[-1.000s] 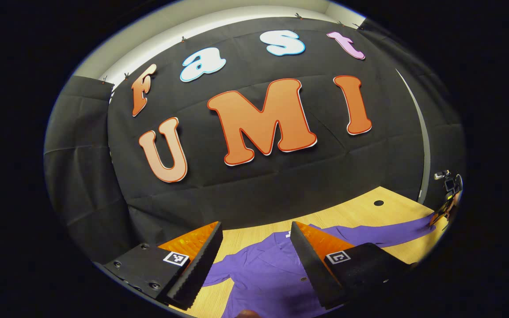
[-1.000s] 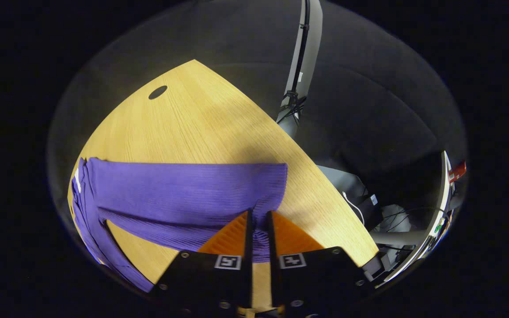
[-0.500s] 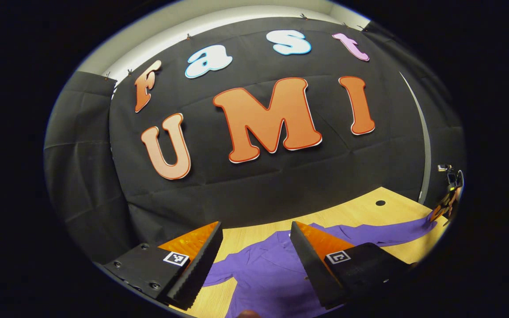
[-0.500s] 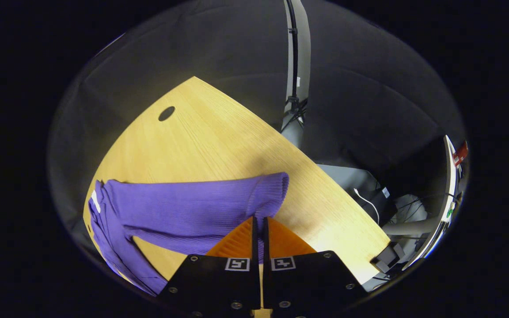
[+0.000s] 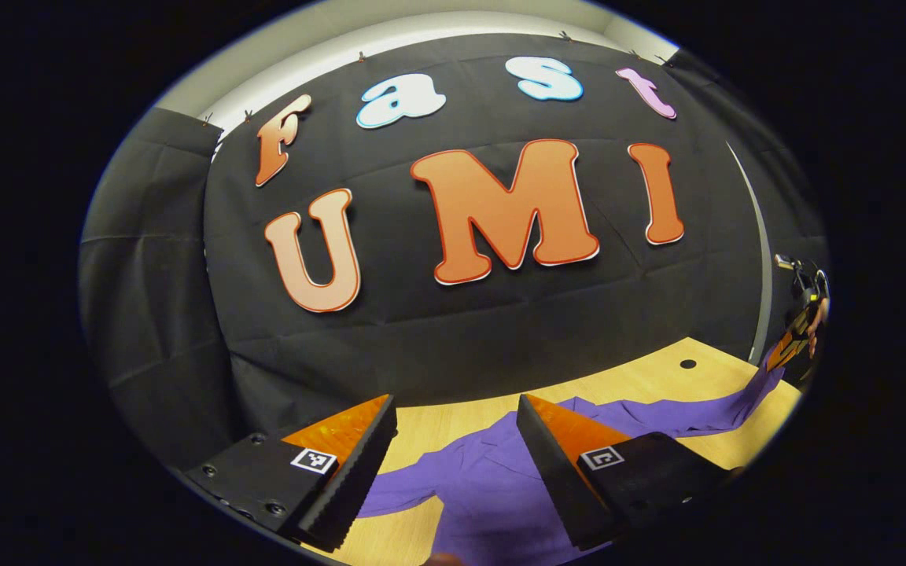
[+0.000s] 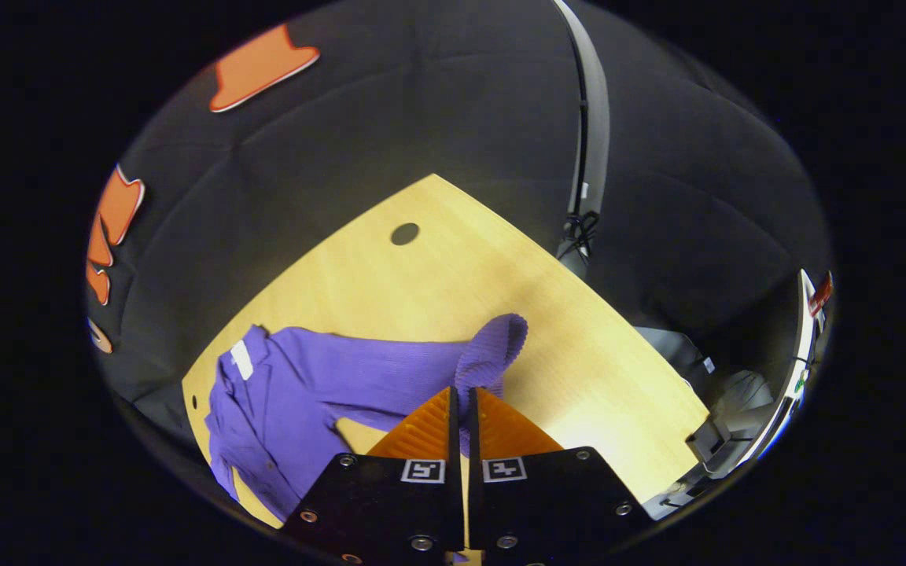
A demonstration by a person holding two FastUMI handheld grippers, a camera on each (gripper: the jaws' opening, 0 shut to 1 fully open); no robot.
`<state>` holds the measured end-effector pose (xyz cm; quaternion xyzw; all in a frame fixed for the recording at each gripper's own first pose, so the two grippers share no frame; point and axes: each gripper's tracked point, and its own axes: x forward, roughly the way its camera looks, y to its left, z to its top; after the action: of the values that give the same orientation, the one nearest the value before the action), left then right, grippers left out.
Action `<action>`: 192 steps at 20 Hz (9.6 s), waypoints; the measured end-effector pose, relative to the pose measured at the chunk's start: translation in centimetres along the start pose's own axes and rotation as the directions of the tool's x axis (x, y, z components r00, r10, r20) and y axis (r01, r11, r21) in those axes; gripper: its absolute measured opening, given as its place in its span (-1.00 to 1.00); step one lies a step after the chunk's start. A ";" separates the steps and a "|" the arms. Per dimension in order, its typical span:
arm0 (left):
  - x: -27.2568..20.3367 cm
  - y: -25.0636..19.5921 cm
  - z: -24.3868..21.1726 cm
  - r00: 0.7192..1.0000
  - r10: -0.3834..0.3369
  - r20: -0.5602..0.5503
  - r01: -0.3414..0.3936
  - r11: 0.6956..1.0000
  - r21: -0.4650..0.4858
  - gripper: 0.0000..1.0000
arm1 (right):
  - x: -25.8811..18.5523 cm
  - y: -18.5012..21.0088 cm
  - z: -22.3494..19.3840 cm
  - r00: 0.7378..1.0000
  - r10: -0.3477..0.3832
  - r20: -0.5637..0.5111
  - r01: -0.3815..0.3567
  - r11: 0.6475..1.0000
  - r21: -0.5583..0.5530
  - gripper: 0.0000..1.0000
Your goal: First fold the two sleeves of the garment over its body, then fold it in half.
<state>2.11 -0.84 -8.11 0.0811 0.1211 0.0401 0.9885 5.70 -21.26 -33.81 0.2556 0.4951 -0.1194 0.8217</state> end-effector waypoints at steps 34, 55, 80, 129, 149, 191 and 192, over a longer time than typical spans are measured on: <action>1.2 25.1 -9.2 0.974 0.193 -0.121 -0.203 0.976 -0.077 0.93 | -11.4 44.3 -10.0 0.875 0.484 -0.028 -0.457 0.804 -0.380 -0.71; 6.0 29.6 -23.1 0.806 0.121 -0.579 -0.262 0.951 -0.166 0.94 | -25.4 29.6 2.2 0.685 0.350 0.639 -0.013 0.883 -0.470 0.90; 6.7 23.4 -44.9 0.246 -0.262 -0.933 -0.416 0.841 -0.346 0.94 | -30.8 25.2 -2.9 0.616 0.234 0.752 0.178 0.889 -0.422 0.89; 18.8 -14.6 -12.8 0.511 -0.397 -0.763 0.388 0.898 -0.207 -0.90 | -24.3 10.4 6.3 0.645 0.294 0.706 0.085 0.890 -0.448 0.89; 17.8 -38.3 -6.9 0.460 -0.638 -0.617 0.641 0.720 -0.265 -0.47 | -21.7 3.9 8.3 0.686 0.248 0.684 0.058 0.918 -0.392 0.89; -9.0 8.7 -1.2 0.993 0.030 0.117 -0.012 0.989 -0.149 0.90 | -25.9 18.2 -12.9 0.710 0.421 0.564 -0.040 0.825 -0.564 0.89; -8.8 8.4 -2.8 0.997 0.023 0.079 -0.011 0.990 -0.141 0.90 | -25.0 17.8 -13.8 0.737 0.407 0.540 -0.045 0.826 -0.562 0.89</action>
<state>-7.56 6.98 -7.30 0.0140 0.0772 0.0536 0.9955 -8.74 -0.29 -11.87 0.0311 0.1623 0.0425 0.9853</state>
